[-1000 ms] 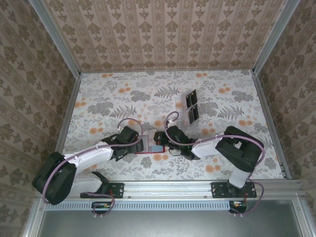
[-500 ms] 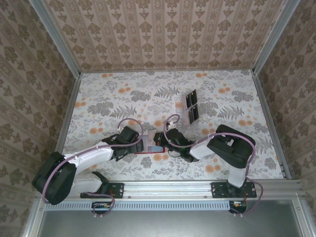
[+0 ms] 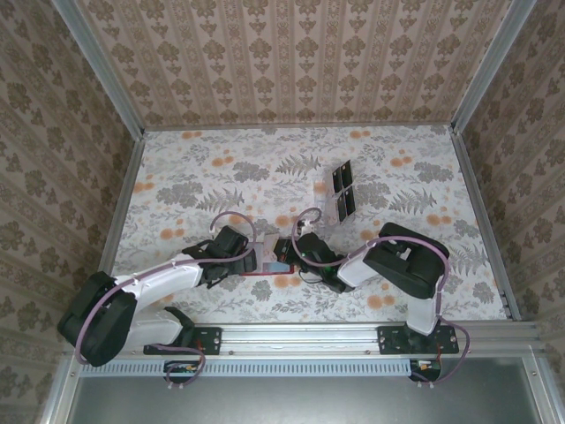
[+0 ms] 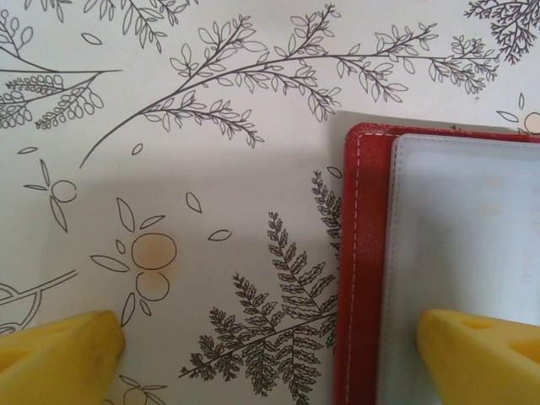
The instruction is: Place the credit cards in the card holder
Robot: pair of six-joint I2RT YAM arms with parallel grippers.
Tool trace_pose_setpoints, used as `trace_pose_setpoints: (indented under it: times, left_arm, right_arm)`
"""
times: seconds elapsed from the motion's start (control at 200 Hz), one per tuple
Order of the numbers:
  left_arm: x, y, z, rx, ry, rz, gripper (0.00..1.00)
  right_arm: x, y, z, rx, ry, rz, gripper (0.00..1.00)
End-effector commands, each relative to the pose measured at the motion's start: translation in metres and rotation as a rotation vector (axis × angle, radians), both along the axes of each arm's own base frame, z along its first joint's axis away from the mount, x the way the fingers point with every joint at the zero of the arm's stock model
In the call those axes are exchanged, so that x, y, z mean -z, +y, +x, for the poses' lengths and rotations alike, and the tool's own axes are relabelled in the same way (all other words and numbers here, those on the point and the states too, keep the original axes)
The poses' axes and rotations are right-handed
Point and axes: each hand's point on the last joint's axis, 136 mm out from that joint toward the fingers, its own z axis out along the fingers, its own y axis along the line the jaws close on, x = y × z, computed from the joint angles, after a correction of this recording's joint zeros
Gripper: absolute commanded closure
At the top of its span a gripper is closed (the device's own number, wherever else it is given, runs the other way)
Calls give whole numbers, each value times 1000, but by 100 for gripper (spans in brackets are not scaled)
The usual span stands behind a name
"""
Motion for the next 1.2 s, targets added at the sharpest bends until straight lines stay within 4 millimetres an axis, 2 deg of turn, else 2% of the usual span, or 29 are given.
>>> trace_pose_setpoints:
  times: [0.0,0.37,0.655,0.9,1.02,1.195]
  left_arm:
    - [21,21,-25,-21,102,74,0]
    - [21,21,-25,-19,102,75,0]
    - [21,21,-25,-20,103,77,0]
    - [21,21,-26,-19,102,76,0]
    - [16,20,-23,-20,91,68,0]
    - [-2,21,-14,-33,45,64,0]
  right_arm:
    - [11,1,-7,-5,18,0,100]
    - [15,5,-18,-30,39,20,100]
    - [16,12,-19,-16,56,68,100]
    - [26,14,-18,19,87,123,100]
    - [34,11,-19,29,103,108,100]
    - [41,3,-21,43,116,51,100]
